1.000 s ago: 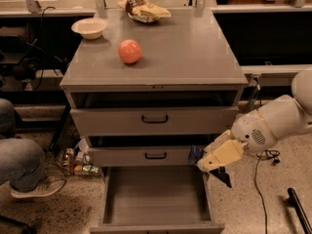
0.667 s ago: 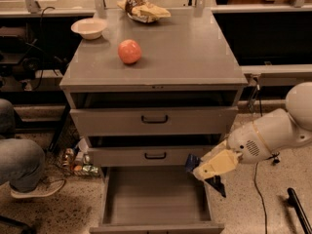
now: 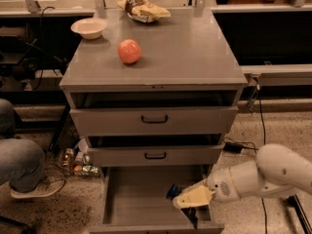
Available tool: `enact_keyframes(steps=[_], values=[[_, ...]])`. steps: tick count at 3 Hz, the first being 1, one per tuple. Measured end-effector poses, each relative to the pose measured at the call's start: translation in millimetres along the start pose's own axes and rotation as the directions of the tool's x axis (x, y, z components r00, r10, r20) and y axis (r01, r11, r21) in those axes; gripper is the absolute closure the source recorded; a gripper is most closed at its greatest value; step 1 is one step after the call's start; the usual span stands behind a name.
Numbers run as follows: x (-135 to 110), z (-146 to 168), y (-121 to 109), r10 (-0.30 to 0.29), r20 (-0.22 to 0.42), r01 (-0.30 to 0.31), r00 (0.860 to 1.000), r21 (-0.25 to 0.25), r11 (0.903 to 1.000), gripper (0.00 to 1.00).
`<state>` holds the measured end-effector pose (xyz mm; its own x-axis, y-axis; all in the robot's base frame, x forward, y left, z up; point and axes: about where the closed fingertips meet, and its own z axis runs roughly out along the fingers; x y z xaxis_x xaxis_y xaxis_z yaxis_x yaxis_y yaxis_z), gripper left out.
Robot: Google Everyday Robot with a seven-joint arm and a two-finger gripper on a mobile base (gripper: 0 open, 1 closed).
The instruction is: Place rxbar blueberry into bottom drawer
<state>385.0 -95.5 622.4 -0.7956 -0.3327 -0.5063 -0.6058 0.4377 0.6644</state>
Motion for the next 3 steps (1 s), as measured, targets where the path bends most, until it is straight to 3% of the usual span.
enact_keyframes(steps=[1, 2, 3], values=[[11, 51, -47, 0.065, 0.072, -0.068, 0.995, 0.047, 0.9966, 1.0], [11, 51, -47, 0.065, 0.072, -0.068, 0.995, 0.047, 0.9966, 1.0], [13, 65, -68, 0.07, 0.101, -0.077, 0.992, 0.069, 0.9946, 1.0]])
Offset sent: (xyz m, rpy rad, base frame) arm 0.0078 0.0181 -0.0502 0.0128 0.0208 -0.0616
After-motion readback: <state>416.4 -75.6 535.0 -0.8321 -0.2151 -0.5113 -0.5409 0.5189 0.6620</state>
